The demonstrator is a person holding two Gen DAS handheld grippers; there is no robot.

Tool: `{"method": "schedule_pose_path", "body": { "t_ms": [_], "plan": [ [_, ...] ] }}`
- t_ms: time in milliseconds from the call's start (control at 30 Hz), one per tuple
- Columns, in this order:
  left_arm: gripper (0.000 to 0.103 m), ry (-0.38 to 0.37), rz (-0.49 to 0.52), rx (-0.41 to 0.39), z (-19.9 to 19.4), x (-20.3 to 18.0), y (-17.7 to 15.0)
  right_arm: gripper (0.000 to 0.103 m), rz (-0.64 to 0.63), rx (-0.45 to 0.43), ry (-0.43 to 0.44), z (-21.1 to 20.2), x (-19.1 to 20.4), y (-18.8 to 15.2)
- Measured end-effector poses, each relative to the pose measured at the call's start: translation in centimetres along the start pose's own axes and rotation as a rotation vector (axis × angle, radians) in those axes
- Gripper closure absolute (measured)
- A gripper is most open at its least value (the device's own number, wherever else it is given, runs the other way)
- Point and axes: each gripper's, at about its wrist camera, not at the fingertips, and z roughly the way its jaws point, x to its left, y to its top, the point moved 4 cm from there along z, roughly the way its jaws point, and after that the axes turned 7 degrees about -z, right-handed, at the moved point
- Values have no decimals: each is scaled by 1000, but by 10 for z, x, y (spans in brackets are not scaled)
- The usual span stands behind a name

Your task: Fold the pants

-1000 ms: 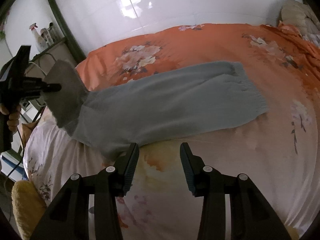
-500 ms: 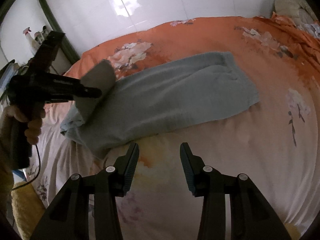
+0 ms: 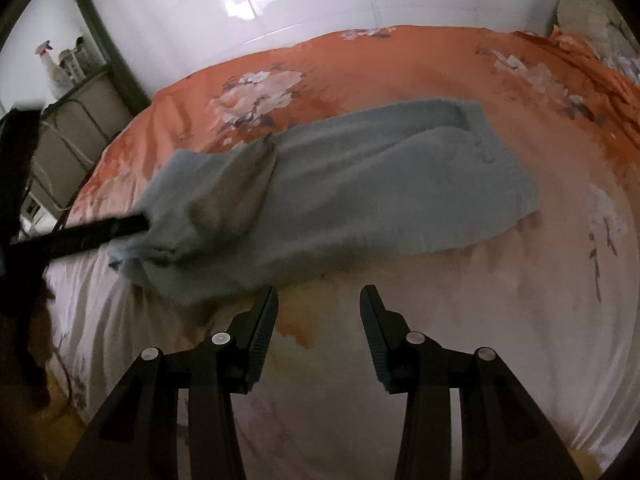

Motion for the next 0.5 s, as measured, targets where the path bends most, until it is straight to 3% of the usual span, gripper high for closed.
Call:
{"method": "schedule_pose_path", "body": {
  "t_ms": [67, 200, 300, 500],
  "plan": [
    [32, 9, -53, -9, 0, 20, -7, 59, 4, 13, 8, 2, 6, 9],
    [32, 13, -171, -18, 3, 61, -15, 48, 47, 11, 21, 12, 16, 30],
    [32, 20, -236, -24, 7, 85, -17, 47, 107, 46, 84, 31, 27, 46],
    [32, -14, -307, -3, 13, 101, -17, 47, 181, 150, 157, 77, 50, 63]
  ]
}}
